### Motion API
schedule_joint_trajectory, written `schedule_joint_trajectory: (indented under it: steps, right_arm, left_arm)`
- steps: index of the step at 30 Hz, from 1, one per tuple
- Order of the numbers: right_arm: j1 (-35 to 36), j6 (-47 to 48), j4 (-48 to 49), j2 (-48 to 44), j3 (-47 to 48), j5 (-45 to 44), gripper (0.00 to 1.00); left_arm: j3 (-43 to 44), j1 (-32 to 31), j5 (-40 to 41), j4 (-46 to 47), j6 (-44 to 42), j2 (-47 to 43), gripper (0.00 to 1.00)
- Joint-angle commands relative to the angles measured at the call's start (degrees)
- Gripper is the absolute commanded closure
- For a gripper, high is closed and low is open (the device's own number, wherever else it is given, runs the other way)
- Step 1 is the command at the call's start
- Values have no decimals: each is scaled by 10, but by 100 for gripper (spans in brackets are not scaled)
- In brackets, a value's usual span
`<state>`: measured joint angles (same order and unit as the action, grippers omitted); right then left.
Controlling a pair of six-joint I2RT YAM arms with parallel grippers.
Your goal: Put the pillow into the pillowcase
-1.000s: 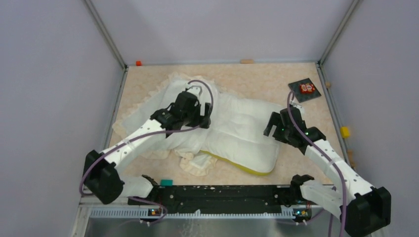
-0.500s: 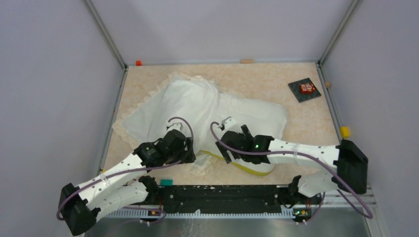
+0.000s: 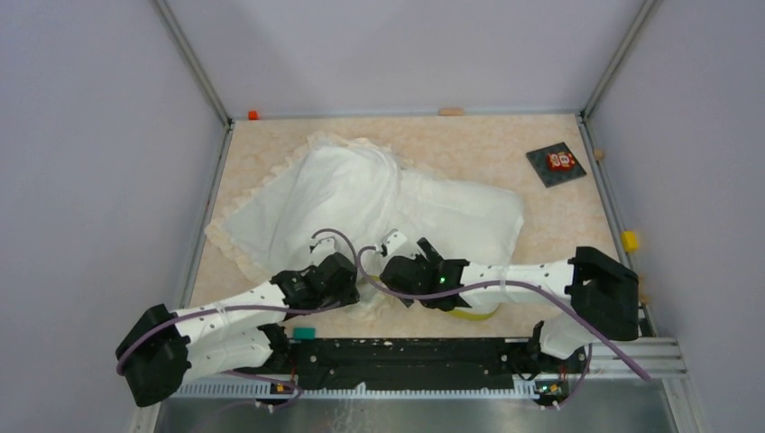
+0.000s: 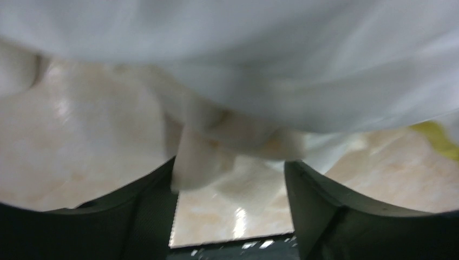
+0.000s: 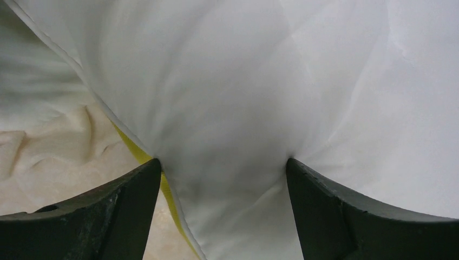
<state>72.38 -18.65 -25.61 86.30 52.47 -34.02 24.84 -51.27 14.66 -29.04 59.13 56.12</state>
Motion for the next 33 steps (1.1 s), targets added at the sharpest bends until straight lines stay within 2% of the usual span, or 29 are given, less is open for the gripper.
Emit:
schedule_joint_trajectory:
  steps: [1,3,4,5,8,14,17,20,23,26,33]
  right_arm:
    - [3,13,40,8,12,3,31]
    - [-8,10,20,8,53,22,73]
    - [-13,9,7,3,74,28,96]
    - [-20,9,-5,-4,95,37,100]
    - [-40,14,-51,-23,178,87,100]
    - [-68,2,-152,-11,408,202,100]
    - [-88,-28,-185,12,506,261,100]
    - [-136,-90,-152,10,518,367,100]
    - [-212,-195,-48,-10,456,527,100]
    - [-223,-233,-25,-21,442,521,100]
    - [-221,-268,-23,-78,387,459,100]
  left_arm:
    - [5,-2,35,99,-27,26,55]
    - [35,-3,21,106,-74,26,79]
    - [56,-4,13,106,-103,25,87]
    - [78,-5,2,103,-128,23,92]
    - [151,-6,-66,104,-230,10,100]
    - [353,-13,-343,65,-428,18,100]
    - [459,-16,-463,29,-494,28,100]
    - [521,-16,-545,71,-504,33,100]
    - [602,-16,-619,95,-500,61,100]
    - [673,-16,-620,94,-510,97,100]
    - [773,7,-374,42,-494,177,100]
